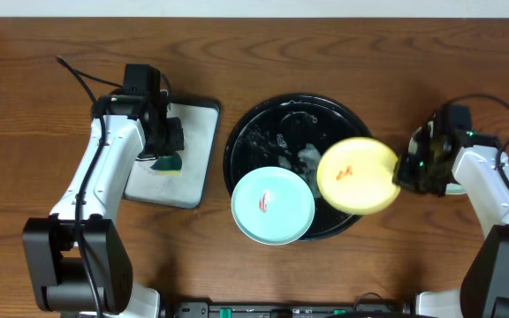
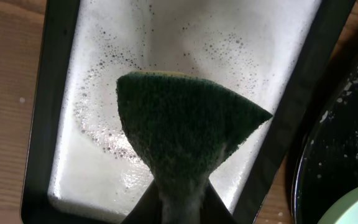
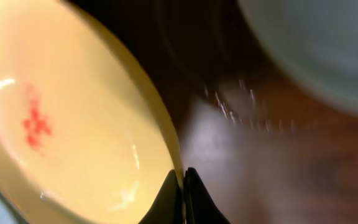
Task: Clean dirty plates on tray and stack at the side
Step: 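Grasp the yellow plate rim with the right gripper and pull it back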
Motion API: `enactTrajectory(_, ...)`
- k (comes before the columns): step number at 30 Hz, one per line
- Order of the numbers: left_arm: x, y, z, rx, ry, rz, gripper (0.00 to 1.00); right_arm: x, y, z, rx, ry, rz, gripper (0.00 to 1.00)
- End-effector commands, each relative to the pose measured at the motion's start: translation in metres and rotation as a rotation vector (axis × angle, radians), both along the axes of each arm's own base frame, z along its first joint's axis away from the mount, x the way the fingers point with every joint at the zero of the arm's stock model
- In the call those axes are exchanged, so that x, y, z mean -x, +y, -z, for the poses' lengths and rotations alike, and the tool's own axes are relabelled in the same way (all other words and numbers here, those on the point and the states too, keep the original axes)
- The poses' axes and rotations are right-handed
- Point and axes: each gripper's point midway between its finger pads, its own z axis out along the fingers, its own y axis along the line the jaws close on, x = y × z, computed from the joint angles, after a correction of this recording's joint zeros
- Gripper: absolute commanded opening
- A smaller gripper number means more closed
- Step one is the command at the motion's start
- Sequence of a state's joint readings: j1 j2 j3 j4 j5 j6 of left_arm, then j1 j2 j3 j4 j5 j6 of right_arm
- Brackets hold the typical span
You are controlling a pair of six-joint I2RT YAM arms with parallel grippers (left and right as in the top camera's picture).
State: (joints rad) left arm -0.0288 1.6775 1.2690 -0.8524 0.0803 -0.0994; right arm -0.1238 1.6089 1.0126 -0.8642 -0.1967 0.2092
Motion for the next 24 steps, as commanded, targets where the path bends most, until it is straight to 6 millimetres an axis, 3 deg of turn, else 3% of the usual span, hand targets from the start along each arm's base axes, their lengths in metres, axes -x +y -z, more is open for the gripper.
enactTrajectory(1, 0.002, 0.0, 0.002, 0.006, 0.007, 0.013, 0.08, -0.025, 0.019, -0.019, -0.094, -0.107, 0.007, 0.01)
enactTrajectory(7, 0.002, 0.0, 0.002, 0.006, 0.007, 0.013, 0.07, -0.061, 0.038, -0.03, -0.11, -0.251, 0.004, 0.01)
enactTrajectory(13, 0.002, 0.0, 0.002, 0.006, 0.008, 0.014, 0.07, -0.084, 0.076, -0.031, -0.105, -0.347, -0.107, 0.01)
enactTrajectory(19, 0.003, 0.0, 0.002, 0.006, 0.013, 0.014, 0.08, -0.101, 0.091, -0.01, 0.011, -0.388, -0.183, 0.01)
enactTrajectory(24, 0.003, 0.0, 0.002, 0.006, 0.013, 0.014, 0.08, -0.095, 0.097, 0.017, 0.012, -0.32, -0.201, 0.01)
